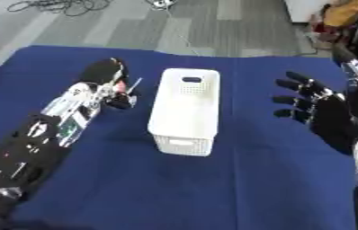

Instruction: Pick up objects on the table and place them in the box.

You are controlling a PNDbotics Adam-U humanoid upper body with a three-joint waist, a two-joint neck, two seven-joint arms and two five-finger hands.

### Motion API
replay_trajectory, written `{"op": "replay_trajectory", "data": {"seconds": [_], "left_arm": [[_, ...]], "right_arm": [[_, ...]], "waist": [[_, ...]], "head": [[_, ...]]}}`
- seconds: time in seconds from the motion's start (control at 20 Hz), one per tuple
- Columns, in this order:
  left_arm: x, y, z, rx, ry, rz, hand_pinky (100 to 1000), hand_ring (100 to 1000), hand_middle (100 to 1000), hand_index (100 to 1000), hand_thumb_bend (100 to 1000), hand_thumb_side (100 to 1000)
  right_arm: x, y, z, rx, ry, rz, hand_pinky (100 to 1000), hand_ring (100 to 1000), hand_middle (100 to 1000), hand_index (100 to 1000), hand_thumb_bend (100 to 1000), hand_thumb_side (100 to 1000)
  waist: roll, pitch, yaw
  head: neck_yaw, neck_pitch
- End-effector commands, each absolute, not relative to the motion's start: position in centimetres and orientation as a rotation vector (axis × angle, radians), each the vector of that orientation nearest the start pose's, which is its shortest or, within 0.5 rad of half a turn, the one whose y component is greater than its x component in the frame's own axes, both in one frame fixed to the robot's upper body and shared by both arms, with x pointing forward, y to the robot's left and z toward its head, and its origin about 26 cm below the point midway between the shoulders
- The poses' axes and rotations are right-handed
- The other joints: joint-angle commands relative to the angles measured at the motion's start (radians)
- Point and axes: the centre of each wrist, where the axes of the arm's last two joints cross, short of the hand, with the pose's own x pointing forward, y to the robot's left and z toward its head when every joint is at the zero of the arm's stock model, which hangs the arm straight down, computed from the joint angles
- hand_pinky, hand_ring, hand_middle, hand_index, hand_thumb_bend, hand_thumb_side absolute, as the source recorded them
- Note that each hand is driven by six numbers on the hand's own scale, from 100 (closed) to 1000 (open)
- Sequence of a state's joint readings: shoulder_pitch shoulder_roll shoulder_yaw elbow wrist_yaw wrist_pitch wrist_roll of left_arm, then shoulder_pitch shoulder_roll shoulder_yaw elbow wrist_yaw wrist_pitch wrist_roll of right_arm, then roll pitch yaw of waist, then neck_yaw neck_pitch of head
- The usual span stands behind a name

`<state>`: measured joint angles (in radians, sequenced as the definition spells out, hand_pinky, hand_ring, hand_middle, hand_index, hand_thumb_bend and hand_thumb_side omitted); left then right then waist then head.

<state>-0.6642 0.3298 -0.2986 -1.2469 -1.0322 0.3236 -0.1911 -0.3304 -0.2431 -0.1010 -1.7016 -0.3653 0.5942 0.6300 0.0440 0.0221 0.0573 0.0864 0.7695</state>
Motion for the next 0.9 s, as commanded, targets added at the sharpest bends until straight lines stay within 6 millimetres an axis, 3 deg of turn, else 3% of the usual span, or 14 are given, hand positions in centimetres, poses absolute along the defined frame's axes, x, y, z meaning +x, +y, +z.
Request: {"op": "replay_trajectory", "data": {"seconds": [0.05,0.45,0.9], "left_arm": [[42.5,20.1,14.9,1.184,-1.357,-1.186,100,100,100,134,100,245],[42.3,16.2,20.8,1.327,-1.511,-1.173,100,100,100,127,100,244],[42.0,14.9,21.6,1.314,-1.553,-1.182,100,100,100,127,100,244]], "right_arm": [[34.2,-29.0,14.7,0.719,-1.339,0.502,732,812,943,1000,570,1000],[34.1,-29.1,14.5,0.718,-1.335,0.483,733,812,943,1000,568,1000],[34.1,-29.1,14.8,0.72,-1.343,0.469,733,812,944,1000,565,1000]], "waist": [[0.0,-0.015,0.0],[0.001,-0.02,-0.009],[0.003,-0.019,-0.019]], "head": [[-0.003,0.0],[0.032,0.0],[0.039,0.0]]}}
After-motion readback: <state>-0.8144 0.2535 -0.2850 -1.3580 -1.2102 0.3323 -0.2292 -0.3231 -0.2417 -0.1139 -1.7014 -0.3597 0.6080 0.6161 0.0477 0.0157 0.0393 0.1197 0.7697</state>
